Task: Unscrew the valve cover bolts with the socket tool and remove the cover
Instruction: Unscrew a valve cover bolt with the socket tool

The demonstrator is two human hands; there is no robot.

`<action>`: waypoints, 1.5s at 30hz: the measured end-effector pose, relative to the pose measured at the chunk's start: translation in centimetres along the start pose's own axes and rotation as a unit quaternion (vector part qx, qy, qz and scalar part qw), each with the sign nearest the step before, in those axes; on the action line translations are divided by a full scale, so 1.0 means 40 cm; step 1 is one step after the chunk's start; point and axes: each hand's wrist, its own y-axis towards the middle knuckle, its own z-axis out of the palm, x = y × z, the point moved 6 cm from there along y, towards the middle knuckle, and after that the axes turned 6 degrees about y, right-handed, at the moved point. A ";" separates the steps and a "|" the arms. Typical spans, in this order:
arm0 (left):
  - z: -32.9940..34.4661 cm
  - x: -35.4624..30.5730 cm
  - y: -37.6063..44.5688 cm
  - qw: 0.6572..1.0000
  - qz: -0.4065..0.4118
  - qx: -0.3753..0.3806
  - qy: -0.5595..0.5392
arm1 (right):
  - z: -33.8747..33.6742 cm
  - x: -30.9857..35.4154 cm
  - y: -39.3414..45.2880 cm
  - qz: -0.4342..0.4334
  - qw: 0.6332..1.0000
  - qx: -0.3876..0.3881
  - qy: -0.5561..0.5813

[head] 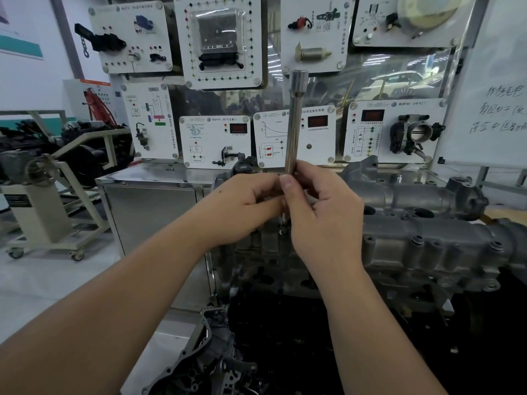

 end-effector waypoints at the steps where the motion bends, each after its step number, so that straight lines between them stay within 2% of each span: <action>1: -0.001 -0.006 -0.002 1.000 0.000 0.002 0.001 | -0.001 -0.004 -0.001 0.013 1.000 -0.001 0.016; 3: -0.002 -0.008 -0.003 1.000 -0.006 0.001 0.004 | -0.006 -0.009 -0.002 0.030 0.999 0.001 0.041; 8: -0.001 0.024 0.005 0.999 -0.039 -0.013 0.009 | 0.003 0.005 0.000 0.008 0.999 0.031 0.030; 15: 0.002 0.023 0.003 0.999 -0.028 -0.010 -0.026 | -0.007 0.015 -0.003 -0.037 0.999 -0.011 -0.034; 19: 0.003 0.012 0.002 1.000 -0.027 -0.006 -0.014 | -0.007 0.008 -0.003 0.002 1.000 0.002 0.003; 22: -0.001 0.025 0.004 0.999 -0.047 -0.019 -0.008 | -0.003 0.012 -0.003 -0.008 1.000 0.014 0.003; 31: 0.000 0.030 0.003 0.998 -0.047 -0.017 -0.033 | 0.001 0.026 -0.008 -0.054 0.996 0.002 -0.075; 36: 0.001 0.031 0.002 0.998 -0.053 -0.011 -0.036 | -0.006 0.022 -0.006 -0.025 0.999 0.015 -0.029; 41: -0.007 0.035 0.006 0.998 -0.046 -0.034 -0.011 | 0.005 0.019 0.003 -0.024 0.998 0.042 -0.044; 45: -0.003 0.030 0.005 0.998 -0.044 -0.031 -0.018 | -0.003 0.018 0.007 -0.032 0.998 0.012 -0.050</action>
